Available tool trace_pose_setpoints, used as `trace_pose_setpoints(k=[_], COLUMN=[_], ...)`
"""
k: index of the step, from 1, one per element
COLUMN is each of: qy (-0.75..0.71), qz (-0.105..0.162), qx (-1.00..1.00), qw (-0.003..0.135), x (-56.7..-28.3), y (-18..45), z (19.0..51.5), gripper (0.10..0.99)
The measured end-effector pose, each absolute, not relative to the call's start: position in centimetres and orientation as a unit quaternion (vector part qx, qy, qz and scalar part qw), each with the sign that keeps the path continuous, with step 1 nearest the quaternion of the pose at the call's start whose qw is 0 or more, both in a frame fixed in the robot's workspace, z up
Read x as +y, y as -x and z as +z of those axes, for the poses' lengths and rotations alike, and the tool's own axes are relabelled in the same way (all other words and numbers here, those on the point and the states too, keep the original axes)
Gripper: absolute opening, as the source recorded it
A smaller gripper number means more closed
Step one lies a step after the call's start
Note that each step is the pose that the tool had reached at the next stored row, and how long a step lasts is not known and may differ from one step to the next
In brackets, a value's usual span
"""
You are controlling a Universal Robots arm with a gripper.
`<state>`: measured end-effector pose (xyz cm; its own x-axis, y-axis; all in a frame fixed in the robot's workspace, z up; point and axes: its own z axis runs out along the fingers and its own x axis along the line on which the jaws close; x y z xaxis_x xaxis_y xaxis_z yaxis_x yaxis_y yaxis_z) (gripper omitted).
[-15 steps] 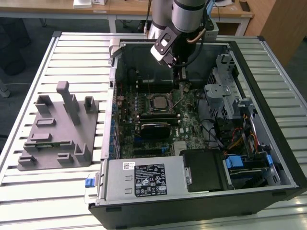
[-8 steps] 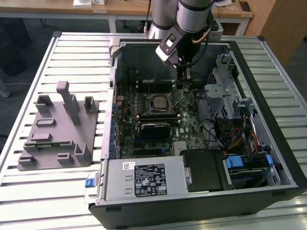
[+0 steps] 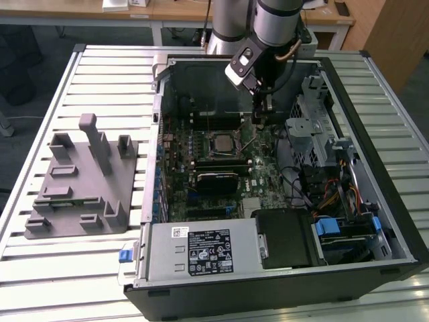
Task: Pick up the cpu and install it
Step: 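Close the cpu cover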
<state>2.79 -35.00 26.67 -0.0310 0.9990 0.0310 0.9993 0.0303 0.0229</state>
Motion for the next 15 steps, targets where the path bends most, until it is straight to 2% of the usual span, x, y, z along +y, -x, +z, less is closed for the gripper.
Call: trace_pose_setpoints(k=[15], qy=[0.696], qz=[-0.019], qx=[-0.718], qw=[0.003], x=[-34.7], y=[-4.7], z=[26.0], gripper=[0.106])
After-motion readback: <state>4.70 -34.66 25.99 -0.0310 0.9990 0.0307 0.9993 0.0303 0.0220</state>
